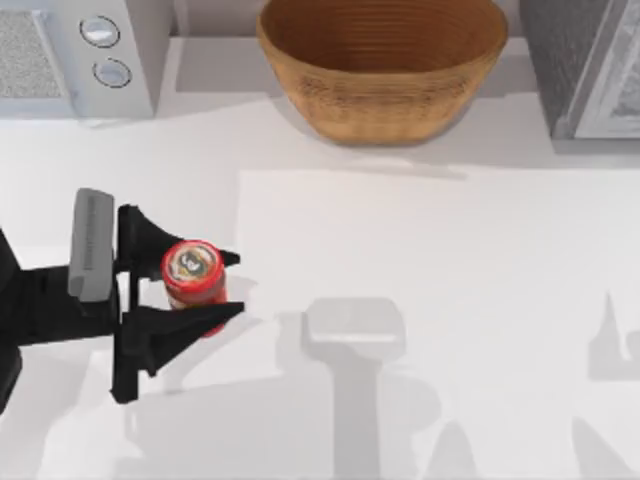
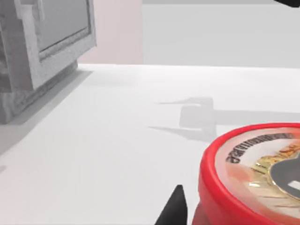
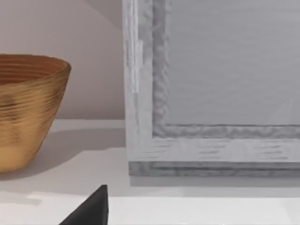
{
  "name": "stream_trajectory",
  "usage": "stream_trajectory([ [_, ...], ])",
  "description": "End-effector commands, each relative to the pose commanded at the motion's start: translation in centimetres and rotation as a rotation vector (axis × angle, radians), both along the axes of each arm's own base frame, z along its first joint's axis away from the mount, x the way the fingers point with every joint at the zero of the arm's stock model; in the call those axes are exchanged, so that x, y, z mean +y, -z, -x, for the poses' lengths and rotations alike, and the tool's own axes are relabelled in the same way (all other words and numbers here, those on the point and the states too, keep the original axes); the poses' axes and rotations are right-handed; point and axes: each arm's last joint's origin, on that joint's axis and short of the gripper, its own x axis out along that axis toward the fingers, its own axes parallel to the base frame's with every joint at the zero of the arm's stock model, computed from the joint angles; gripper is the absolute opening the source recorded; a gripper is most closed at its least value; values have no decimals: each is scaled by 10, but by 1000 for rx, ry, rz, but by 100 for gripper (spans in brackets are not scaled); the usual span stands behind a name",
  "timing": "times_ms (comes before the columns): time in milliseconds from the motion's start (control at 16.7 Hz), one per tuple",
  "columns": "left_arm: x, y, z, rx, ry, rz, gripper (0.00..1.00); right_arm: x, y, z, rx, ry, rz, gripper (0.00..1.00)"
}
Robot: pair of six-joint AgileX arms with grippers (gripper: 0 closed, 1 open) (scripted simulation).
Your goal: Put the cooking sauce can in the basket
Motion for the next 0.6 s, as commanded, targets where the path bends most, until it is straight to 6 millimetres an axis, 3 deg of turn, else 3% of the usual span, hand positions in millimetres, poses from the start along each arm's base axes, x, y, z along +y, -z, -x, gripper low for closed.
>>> stream_trajectory([
  [360,-5,0,-9,-3,-6,-2,0,0,0,0,0,0,0,100],
  [600,-22,-9,-51,-12,-86,-7,0,0,0,0,0,0,0,100],
])
